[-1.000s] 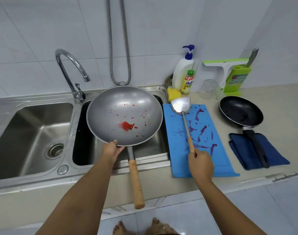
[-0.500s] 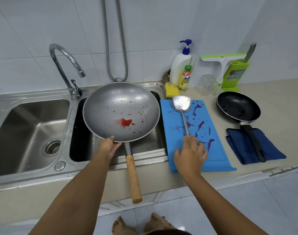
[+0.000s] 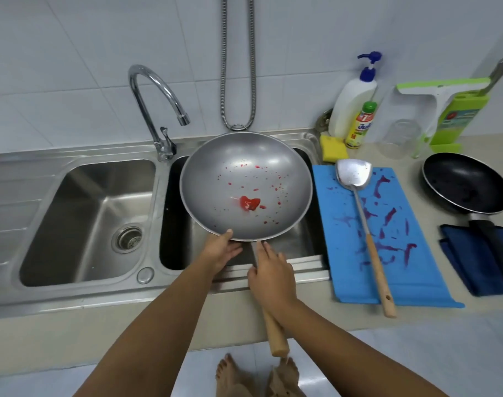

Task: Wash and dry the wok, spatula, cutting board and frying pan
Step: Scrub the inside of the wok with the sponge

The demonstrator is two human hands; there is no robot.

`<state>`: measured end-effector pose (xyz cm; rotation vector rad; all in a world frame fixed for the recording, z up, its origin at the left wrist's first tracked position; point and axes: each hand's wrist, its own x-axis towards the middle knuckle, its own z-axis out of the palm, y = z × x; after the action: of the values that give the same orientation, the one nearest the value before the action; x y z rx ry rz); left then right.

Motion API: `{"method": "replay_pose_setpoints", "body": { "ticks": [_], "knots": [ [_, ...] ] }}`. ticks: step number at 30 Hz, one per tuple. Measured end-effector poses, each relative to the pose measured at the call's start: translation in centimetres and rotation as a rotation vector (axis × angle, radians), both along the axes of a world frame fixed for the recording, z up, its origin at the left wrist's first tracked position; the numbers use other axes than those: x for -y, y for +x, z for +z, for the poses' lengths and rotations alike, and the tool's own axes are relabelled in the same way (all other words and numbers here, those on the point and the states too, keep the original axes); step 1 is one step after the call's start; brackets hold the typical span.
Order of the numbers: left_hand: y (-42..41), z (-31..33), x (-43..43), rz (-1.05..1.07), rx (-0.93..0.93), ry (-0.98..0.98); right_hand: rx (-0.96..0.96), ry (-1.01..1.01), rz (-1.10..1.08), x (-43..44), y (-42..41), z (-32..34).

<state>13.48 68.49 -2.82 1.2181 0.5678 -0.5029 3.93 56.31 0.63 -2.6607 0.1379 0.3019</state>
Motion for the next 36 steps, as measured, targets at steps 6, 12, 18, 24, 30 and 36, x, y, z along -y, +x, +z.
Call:
{"method": "replay_pose_setpoints", "body": {
  "ticks": [6, 12, 18, 24, 30, 36],
  "knots": [
    [2.2, 1.2, -4.5, -0.064, 0.132, 0.525, 0.007, -0.005, -0.029, -0.8, 0.7, -0.9],
    [9.8, 3.5, -9.0, -0.199, 0.542, 1.171, -0.01, -0.029, -0.051, -1.1, 0.9, -0.8],
    [17.6, 7.5, -10.3, -0.475, 0.787, 1.68, -0.047, -0.137, -0.047, -1.2, 0.9, -0.4],
    [20.9, 7.5, -11.0, -0.605, 0.619, 1.733, -0.067, -0.186, -0.037, -1.4, 1.0, 0.0],
    [21.7, 6.5, -12.0, -0.687, 0.658, 1.929, -0.065, -0.155, -0.06, -1.7, 1.3, -0.1],
    [22.1, 7.6, -11.5, -0.712, 0.611, 1.867, -0.07, -0.154, -0.061, -1.4, 1.0, 0.2]
  ]
}}
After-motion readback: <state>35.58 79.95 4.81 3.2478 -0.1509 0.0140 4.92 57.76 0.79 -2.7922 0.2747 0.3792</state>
